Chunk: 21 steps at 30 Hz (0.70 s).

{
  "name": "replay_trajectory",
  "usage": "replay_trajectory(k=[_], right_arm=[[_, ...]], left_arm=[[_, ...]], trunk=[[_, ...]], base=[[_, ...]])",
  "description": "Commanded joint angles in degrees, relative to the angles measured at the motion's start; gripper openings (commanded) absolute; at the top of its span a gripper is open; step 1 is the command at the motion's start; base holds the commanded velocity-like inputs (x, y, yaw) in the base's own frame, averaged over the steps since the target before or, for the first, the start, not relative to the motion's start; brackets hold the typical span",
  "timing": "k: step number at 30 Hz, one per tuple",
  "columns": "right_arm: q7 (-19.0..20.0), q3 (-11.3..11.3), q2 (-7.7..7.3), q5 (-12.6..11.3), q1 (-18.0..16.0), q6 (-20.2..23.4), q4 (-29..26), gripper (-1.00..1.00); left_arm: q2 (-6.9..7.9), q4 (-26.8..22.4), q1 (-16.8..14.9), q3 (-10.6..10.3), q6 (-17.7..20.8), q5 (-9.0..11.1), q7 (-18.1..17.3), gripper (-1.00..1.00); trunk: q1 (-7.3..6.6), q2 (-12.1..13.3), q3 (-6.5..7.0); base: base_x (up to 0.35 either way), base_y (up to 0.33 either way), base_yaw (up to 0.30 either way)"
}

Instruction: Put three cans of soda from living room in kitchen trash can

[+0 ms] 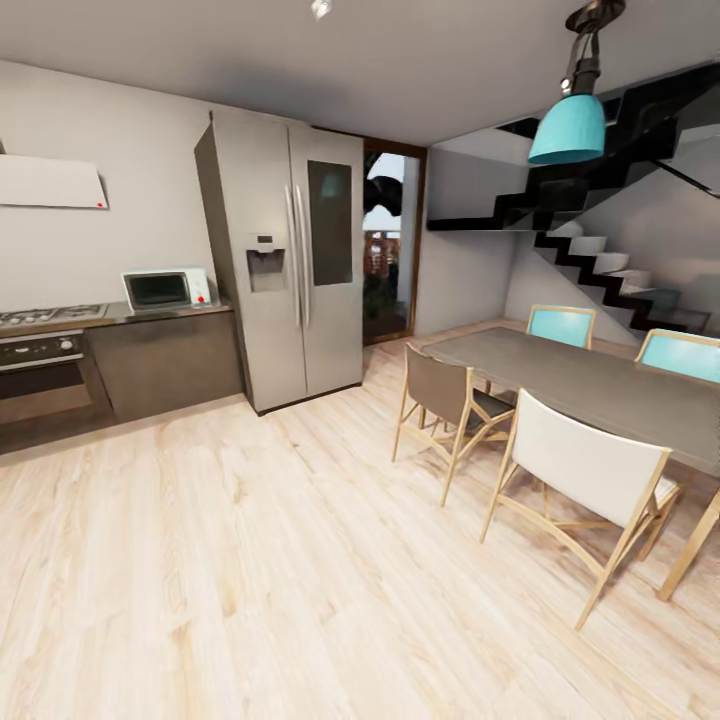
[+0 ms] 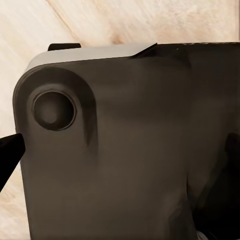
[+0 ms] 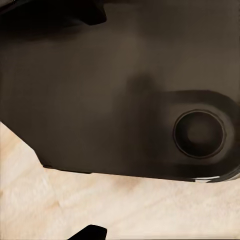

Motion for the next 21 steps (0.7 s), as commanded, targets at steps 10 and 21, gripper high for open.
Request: replay_trajectory(k=[10,21], right_arm=[[0.1,-0.2,0.02,-0.3,-1.8,0.5,0.1,1.0],[0.1,-0.5,-0.01,-0.4,-9.5,13.8,-0.3,1.0]], left_arm=[[-0.05,0.0,0.0,0.0,0.0,0.0,0.0,1.0],[0.0,0.0,0.0,0.0,0.0,0.0,0.0,1.0]], trunk=[[0.0,0.0,0.0],[0.0,0.0,0.0]], base=[[-0.02,-0.028,0.0],[-0.016,-0.002,0.0]])
